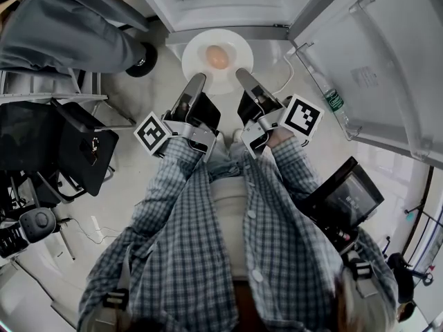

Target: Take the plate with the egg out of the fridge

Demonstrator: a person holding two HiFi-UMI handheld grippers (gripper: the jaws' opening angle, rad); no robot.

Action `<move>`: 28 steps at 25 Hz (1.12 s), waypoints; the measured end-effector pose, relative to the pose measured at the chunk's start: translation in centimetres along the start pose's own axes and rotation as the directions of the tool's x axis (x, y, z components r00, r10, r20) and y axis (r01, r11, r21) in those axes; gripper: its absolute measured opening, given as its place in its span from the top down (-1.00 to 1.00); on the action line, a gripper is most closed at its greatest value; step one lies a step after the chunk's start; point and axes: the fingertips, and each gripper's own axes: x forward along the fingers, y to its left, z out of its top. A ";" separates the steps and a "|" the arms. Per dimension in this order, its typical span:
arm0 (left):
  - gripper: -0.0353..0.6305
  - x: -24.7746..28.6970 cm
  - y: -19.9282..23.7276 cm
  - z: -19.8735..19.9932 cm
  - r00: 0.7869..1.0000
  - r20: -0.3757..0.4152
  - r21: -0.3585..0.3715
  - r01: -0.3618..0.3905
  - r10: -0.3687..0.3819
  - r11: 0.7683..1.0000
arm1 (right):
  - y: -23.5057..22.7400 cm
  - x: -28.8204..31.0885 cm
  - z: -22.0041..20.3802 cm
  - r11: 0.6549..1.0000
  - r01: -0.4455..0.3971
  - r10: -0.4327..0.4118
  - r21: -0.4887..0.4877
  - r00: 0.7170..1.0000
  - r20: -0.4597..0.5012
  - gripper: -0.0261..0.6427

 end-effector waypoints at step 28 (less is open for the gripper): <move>0.72 0.7 -0.1 0.1 1.000 -0.001 -0.001 0.008 -0.008 1.000 | 0.1 0.1 0.6 0.999 0.008 -0.007 -0.038 1.000 0.014 0.78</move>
